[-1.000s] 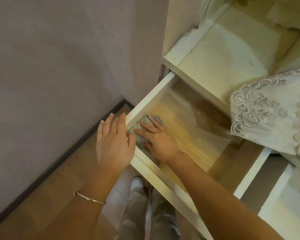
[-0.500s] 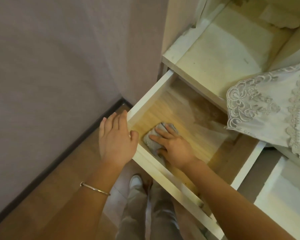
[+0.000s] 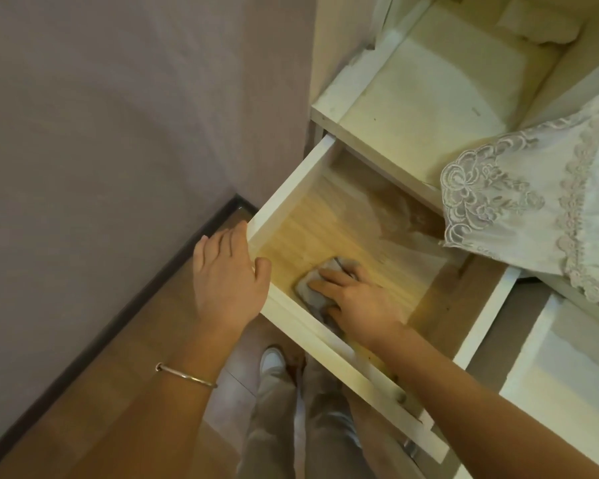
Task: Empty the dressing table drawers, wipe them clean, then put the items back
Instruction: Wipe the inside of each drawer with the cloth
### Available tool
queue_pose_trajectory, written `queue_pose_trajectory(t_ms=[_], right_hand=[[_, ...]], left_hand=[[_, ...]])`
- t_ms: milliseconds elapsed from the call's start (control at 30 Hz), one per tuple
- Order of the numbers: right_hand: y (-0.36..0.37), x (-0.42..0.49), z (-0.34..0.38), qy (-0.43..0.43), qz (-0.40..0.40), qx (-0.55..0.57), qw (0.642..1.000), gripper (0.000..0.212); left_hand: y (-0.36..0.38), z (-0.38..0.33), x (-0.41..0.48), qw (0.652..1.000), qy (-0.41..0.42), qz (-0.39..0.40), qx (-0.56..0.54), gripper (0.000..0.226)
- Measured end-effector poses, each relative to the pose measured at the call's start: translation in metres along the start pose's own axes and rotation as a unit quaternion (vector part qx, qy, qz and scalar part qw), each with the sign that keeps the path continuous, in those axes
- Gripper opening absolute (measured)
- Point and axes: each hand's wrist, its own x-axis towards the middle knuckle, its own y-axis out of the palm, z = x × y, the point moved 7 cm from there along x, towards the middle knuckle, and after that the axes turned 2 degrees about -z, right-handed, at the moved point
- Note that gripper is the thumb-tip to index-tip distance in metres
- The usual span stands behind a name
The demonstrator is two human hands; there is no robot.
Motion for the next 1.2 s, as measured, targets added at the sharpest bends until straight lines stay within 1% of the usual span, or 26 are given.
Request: queue_pose_trajectory(t_ms=[67,133,167,233,267,300,367,400,467,533,600,633,667,733,767,833,900,967,1033,1067,1133,1200], right_hand=[[-0.007,0.036,0.022,-0.029,-0.022,0.005,0.999,0.043],[-0.005,0.058,0.033,-0.036,-0.017,0.007,0.999,0.043],[-0.002,0.058,0.031,-0.04,-0.022,0.012,0.999,0.043],[0.001,0.034,0.018,-0.045,-0.057,0.036,0.997,0.04],[0.004,0.014,0.006,-0.029,-0.061,0.044,0.997,0.04],[0.009,-0.005,-0.008,0.0,-0.048,0.042,0.998,0.042],[0.02,-0.039,-0.034,0.062,0.009,0.029,0.998,0.049],[0.016,-0.045,-0.045,0.087,0.01,0.03,0.996,0.05],[-0.001,-0.033,-0.067,0.134,-0.035,0.062,0.988,0.049],[-0.022,-0.009,-0.099,0.209,-0.083,0.096,0.97,0.049],[-0.033,0.004,-0.129,0.287,-0.092,0.117,0.946,0.051],[-0.033,0.004,-0.134,0.304,-0.094,0.114,0.941,0.051],[-0.031,0.0,-0.13,0.303,-0.101,0.11,0.941,0.051],[-0.018,-0.014,-0.105,0.259,-0.114,0.109,0.953,0.05],[-0.008,-0.022,-0.088,0.229,-0.105,0.105,0.962,0.05],[0.013,-0.039,-0.06,0.173,-0.064,0.096,0.978,0.049],[0.024,-0.05,-0.05,0.157,-0.032,0.096,0.982,0.05],[0.022,-0.051,-0.051,0.166,-0.038,0.107,0.98,0.05],[0.011,-0.046,-0.059,0.199,-0.08,0.122,0.969,0.048],[0.005,-0.041,-0.069,0.229,-0.103,0.131,0.959,0.048],[-0.011,-0.029,-0.097,0.311,-0.148,0.156,0.926,0.046],[-0.023,-0.016,-0.128,0.406,-0.172,0.167,0.882,0.044]], left_hand=[[0.001,0.001,0.0,1.0,0.002,0.011,0.005,0.057],[0.001,0.001,-0.001,1.0,0.009,0.013,0.012,0.057],[0.0,0.001,0.0,1.0,0.008,0.014,0.013,0.057],[0.001,0.001,0.0,1.0,0.0,0.023,0.013,0.057],[0.001,0.001,0.0,1.0,-0.002,0.026,0.018,0.057],[0.001,0.0,-0.001,0.999,0.0,0.025,0.024,0.056],[0.001,-0.001,-0.002,0.999,0.002,0.017,0.032,0.054],[0.001,-0.002,-0.002,0.999,0.004,0.016,0.036,0.053],[0.002,-0.001,-0.002,0.999,0.008,0.011,0.038,0.052],[0.002,-0.001,-0.001,0.999,0.009,0.007,0.04,0.054],[0.002,-0.002,-0.001,0.999,0.009,0.006,0.047,0.058],[0.002,-0.003,-0.001,0.998,0.008,0.01,0.054,0.06],[0.002,-0.004,-0.002,0.998,0.011,0.016,0.063,0.062],[0.0,-0.011,0.004,0.995,0.043,0.023,0.083,0.07],[-0.001,-0.018,0.008,0.992,0.083,0.024,0.095,0.074],[-0.001,-0.037,0.018,0.977,0.176,0.031,0.116,0.078],[0.004,-0.051,0.033,0.966,0.22,0.059,0.118,0.076],[0.013,-0.057,0.045,0.956,0.244,0.083,0.143,0.078],[0.021,-0.057,0.048,0.943,0.262,0.1,0.182,0.083],[0.023,-0.055,0.047,0.94,0.267,0.103,0.187,0.086],[0.021,-0.054,0.046,0.939,0.279,0.086,0.182,0.088],[0.02,-0.054,0.045,0.939,0.289,0.073,0.171,0.089]])
